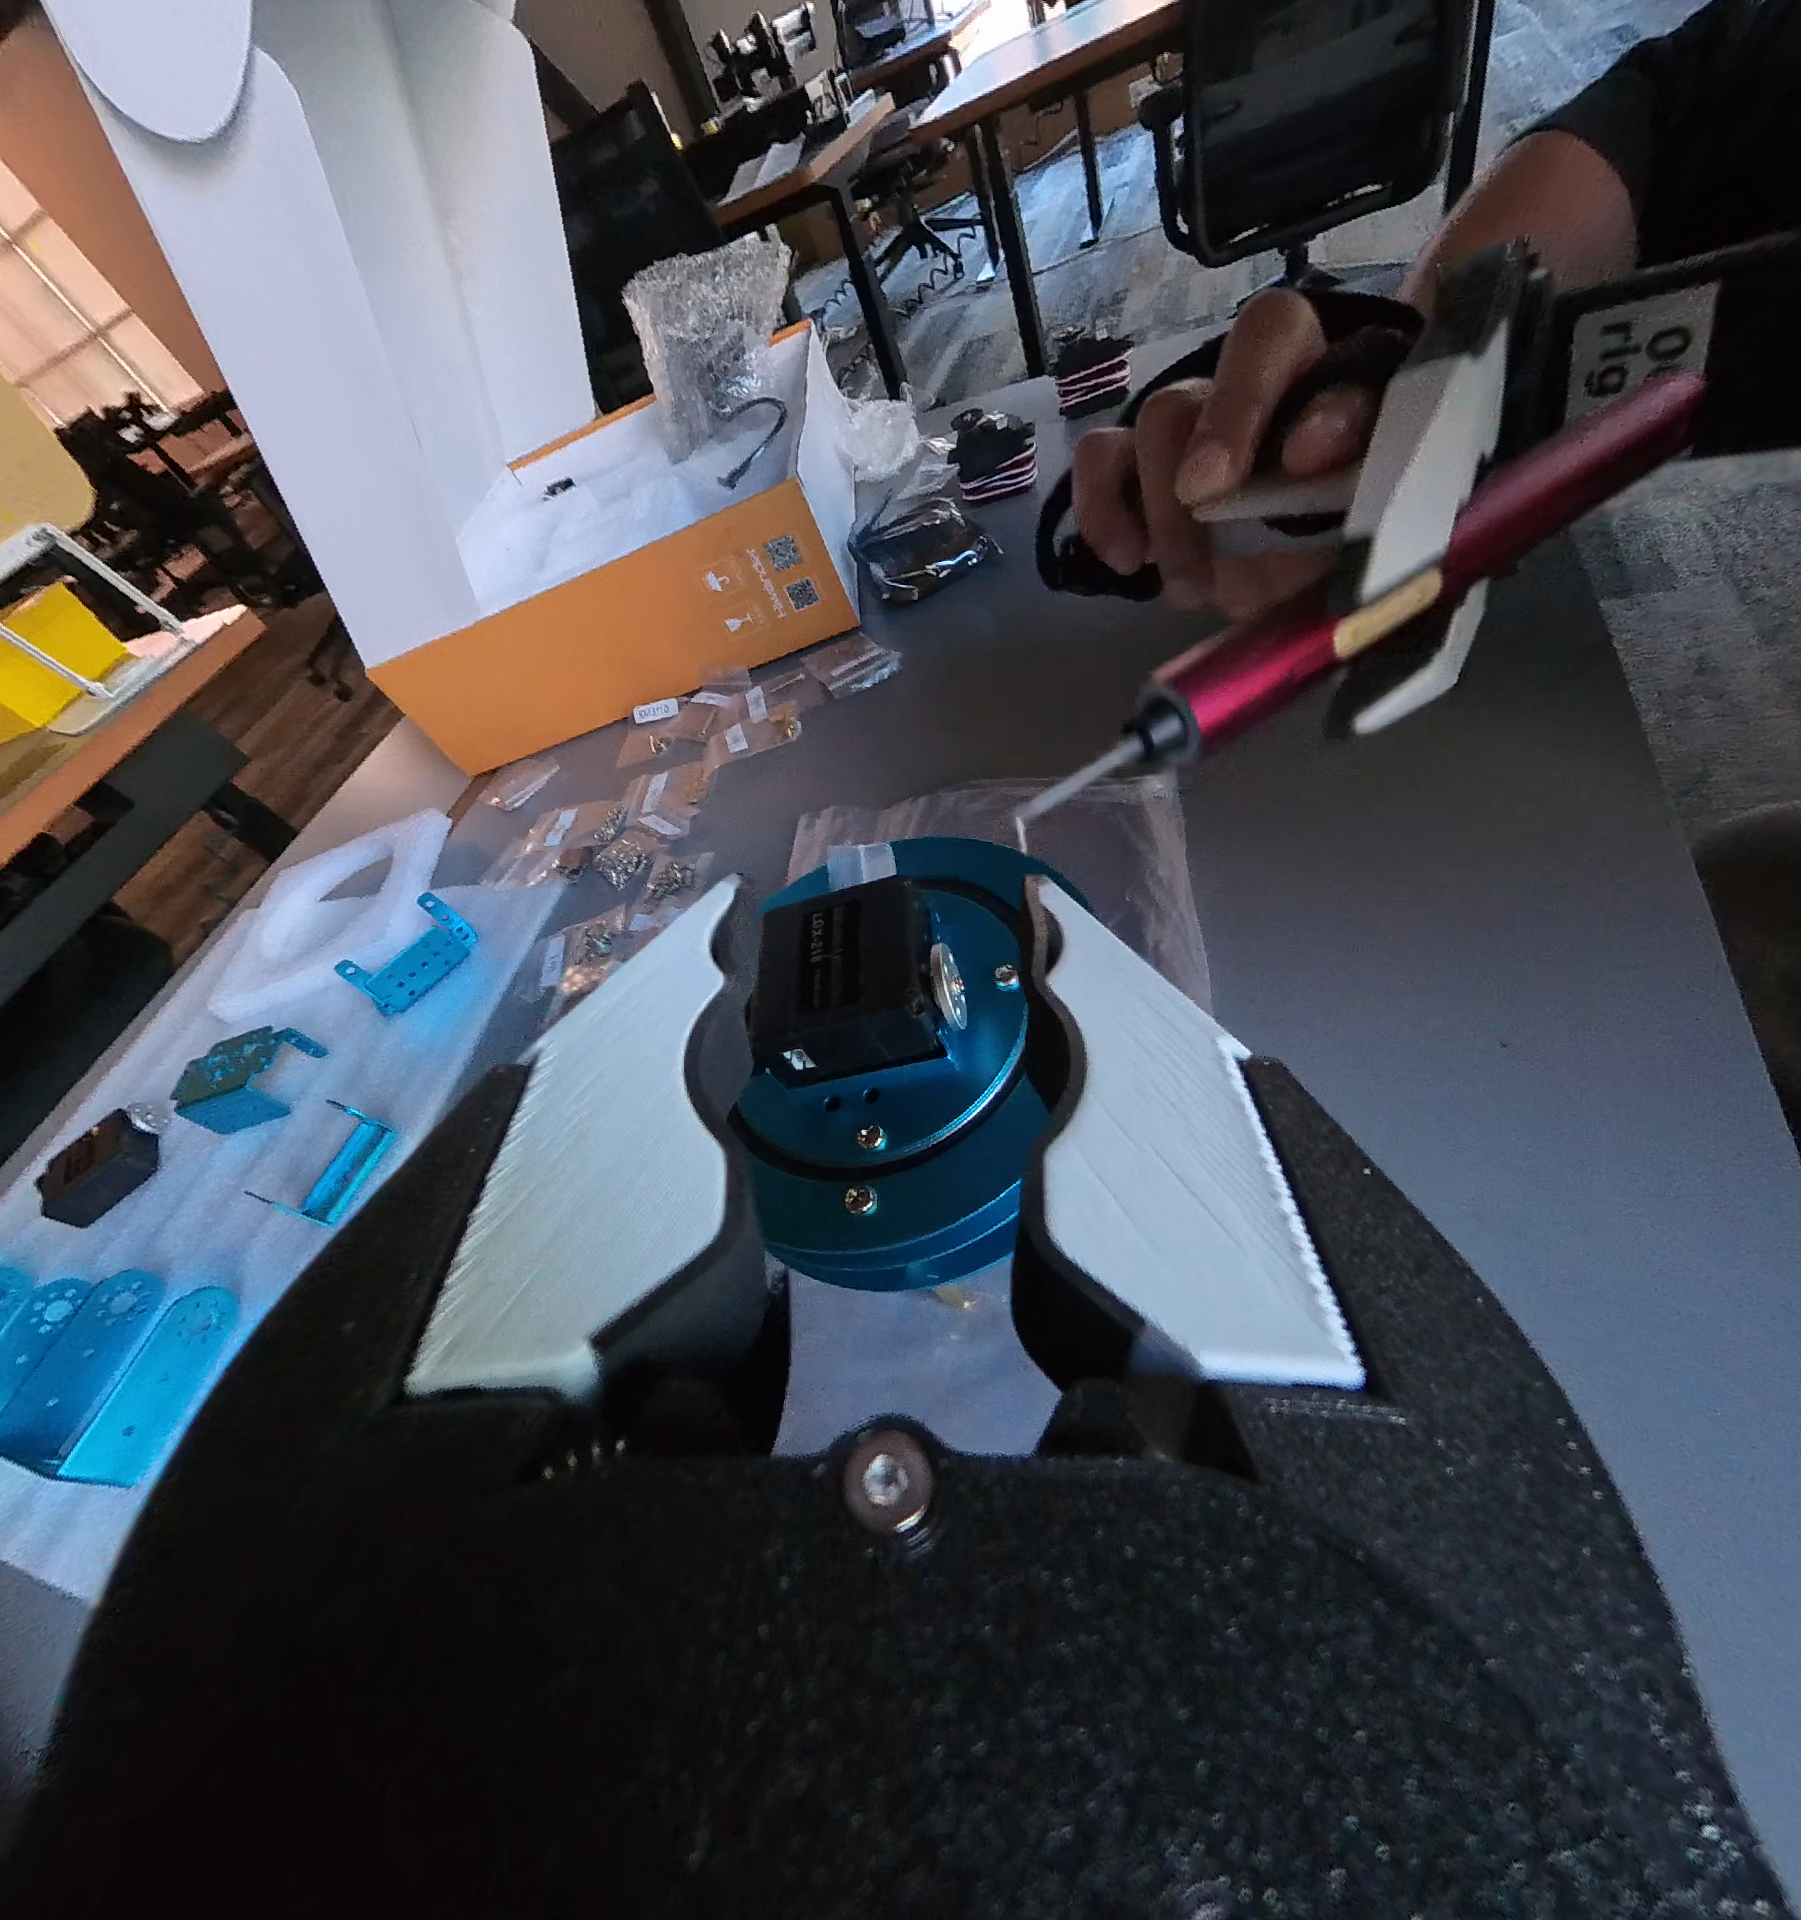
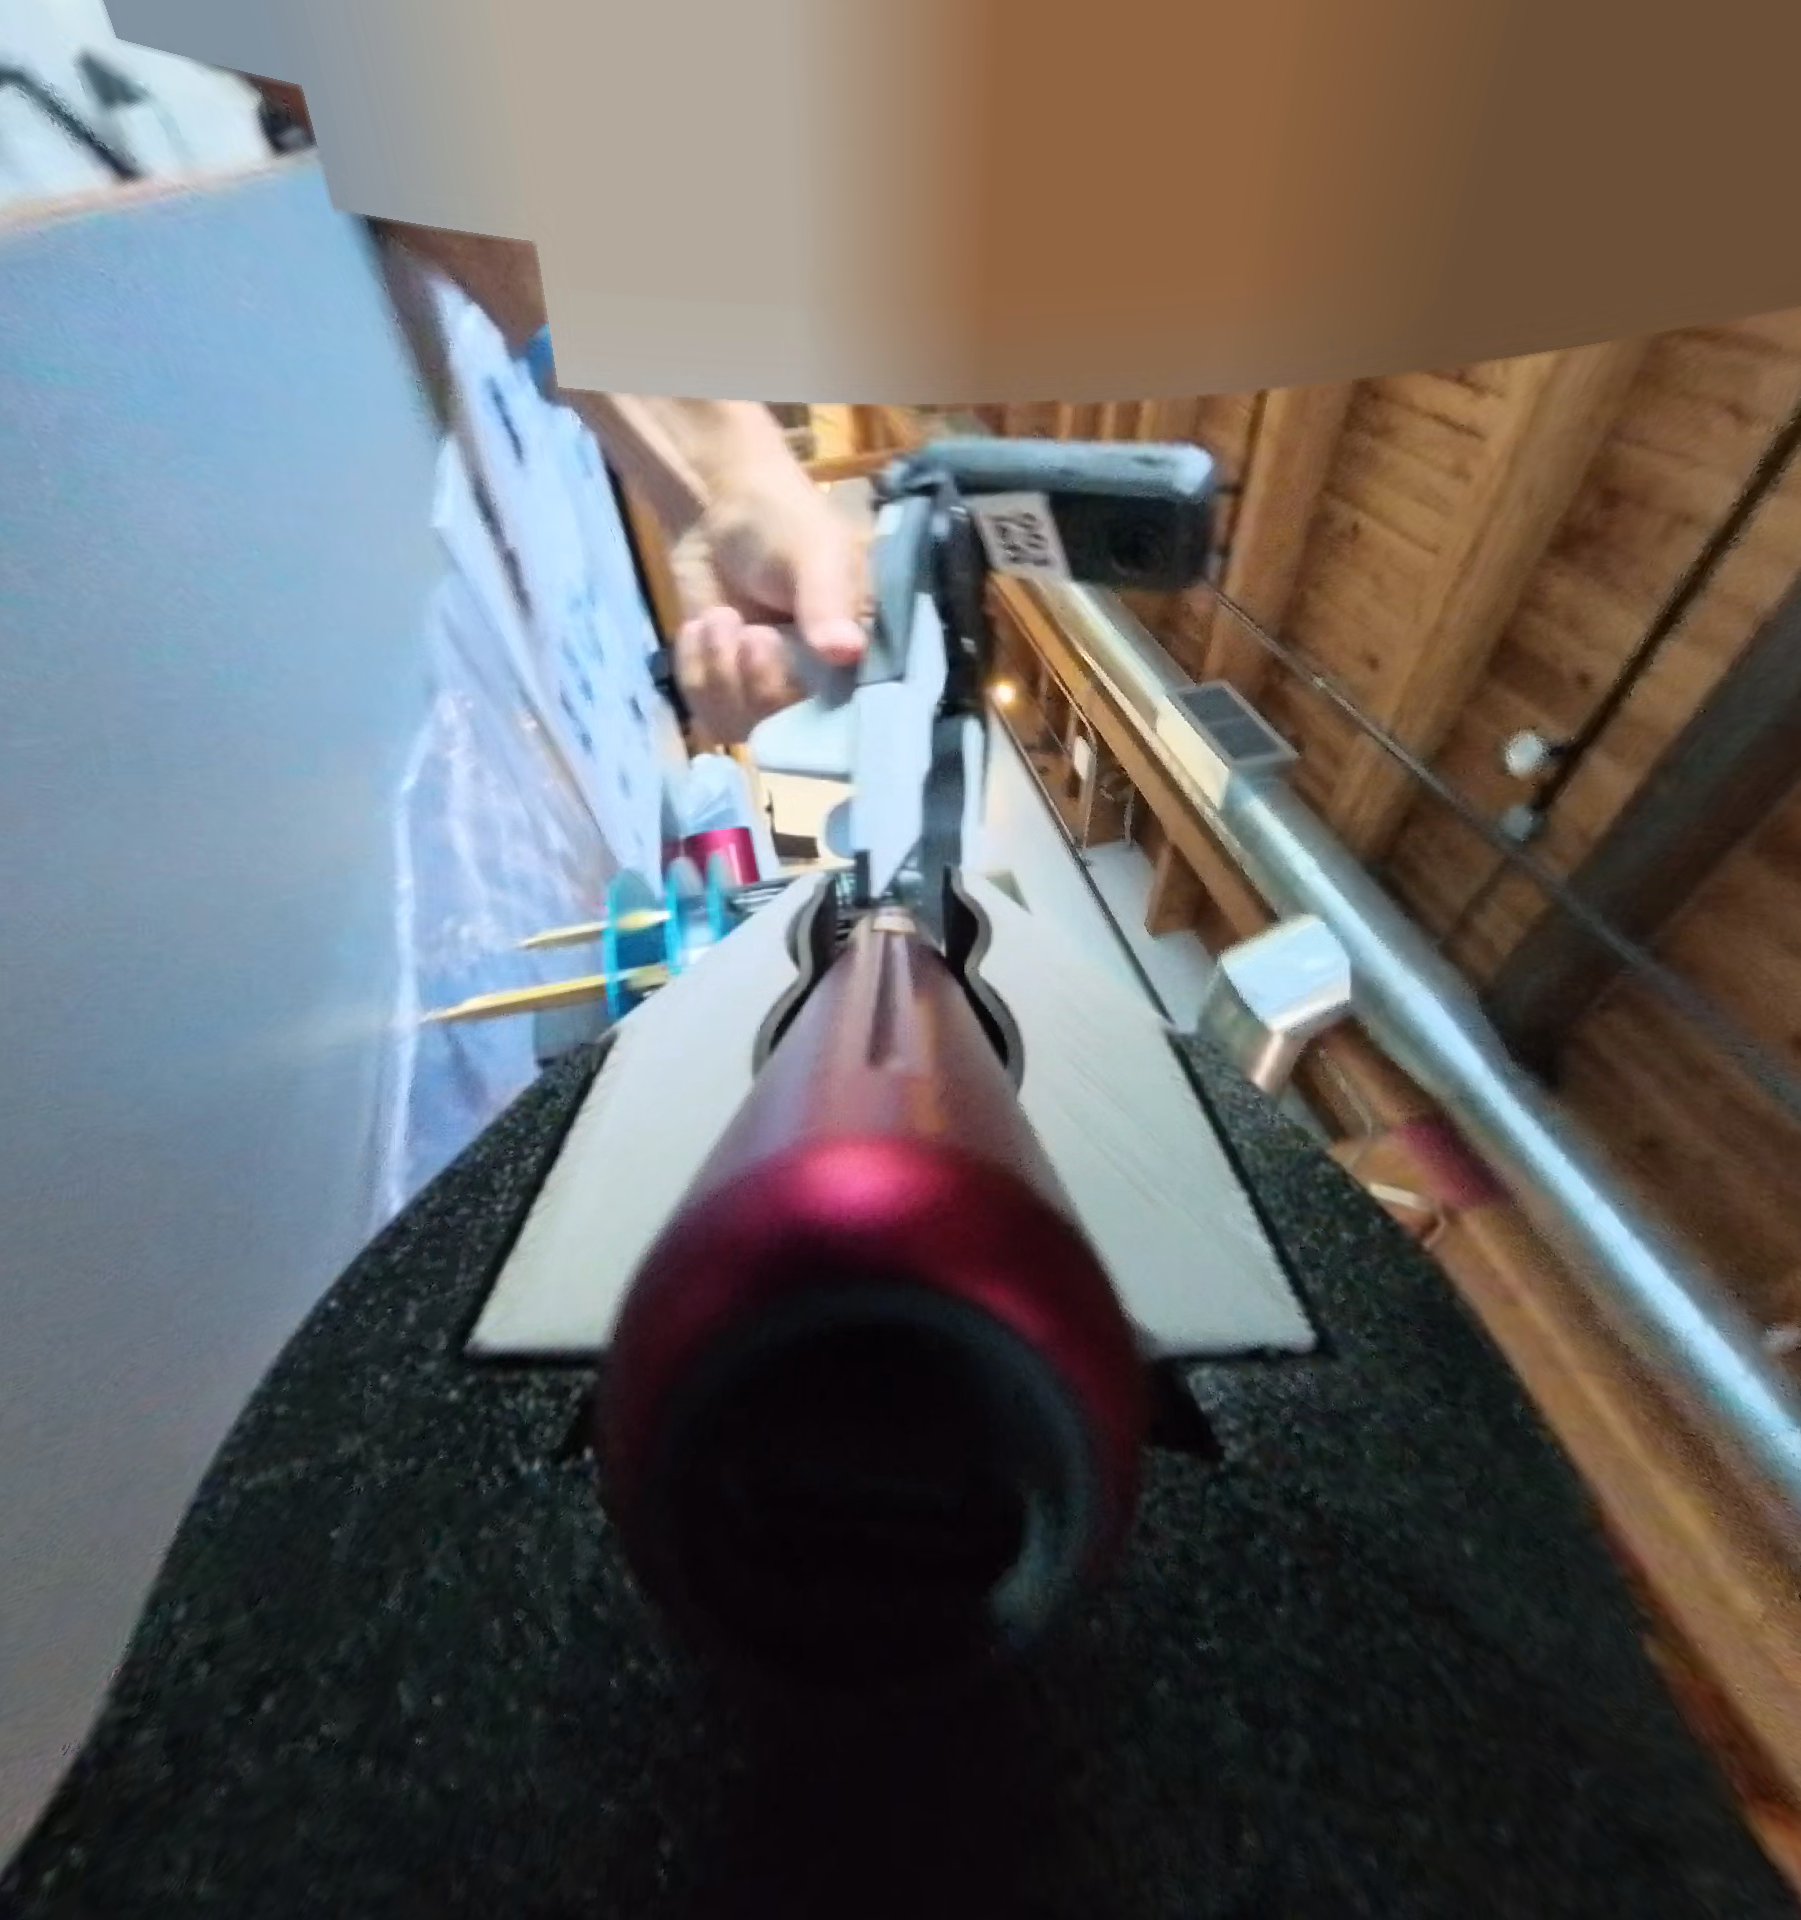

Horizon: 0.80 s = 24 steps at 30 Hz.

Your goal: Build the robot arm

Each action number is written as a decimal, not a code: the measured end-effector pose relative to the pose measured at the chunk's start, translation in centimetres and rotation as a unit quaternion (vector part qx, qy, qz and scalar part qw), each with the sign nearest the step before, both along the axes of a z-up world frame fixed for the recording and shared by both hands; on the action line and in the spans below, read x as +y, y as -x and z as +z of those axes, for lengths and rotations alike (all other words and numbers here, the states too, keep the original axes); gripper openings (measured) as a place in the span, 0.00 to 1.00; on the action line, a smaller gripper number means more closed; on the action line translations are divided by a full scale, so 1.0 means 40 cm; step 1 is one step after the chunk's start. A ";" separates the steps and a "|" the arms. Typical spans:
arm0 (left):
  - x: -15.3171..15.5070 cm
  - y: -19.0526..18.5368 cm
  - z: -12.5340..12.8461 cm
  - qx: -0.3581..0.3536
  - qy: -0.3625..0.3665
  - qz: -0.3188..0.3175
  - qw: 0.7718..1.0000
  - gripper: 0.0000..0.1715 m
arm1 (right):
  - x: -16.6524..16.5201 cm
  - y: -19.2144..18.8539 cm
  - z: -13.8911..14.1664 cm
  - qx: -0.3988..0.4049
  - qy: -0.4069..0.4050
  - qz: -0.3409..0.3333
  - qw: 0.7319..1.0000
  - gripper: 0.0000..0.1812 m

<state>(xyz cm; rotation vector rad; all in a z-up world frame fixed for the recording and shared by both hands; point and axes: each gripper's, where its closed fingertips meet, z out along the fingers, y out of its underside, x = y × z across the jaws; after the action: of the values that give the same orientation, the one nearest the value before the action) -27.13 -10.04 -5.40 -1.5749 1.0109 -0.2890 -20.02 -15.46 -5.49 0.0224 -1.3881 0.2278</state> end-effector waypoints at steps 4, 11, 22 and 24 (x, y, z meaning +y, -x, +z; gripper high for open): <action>-0.005 0.002 0.038 -0.020 -0.032 0.006 0.999 0.26 | 0.035 0.002 0.061 0.000 0.103 -0.024 0.994 0.11; -0.011 -0.042 0.002 -0.027 -0.009 0.033 0.999 0.22 | 0.015 -0.004 0.109 -0.002 0.236 -0.109 0.965 0.11; -0.074 0.058 -0.002 -0.081 0.016 0.177 0.981 0.17 | 0.076 -0.047 0.093 0.102 0.645 -0.152 0.742 0.11; -0.071 0.096 -0.013 -0.120 0.046 0.204 0.970 0.21 | 0.085 -0.055 0.076 0.139 0.706 -0.144 0.679 0.11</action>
<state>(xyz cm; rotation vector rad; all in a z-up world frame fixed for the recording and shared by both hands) -30.95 -12.87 -5.92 -1.7424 0.4769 -0.2361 -17.81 -12.05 -2.44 -1.3944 -0.5836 0.9413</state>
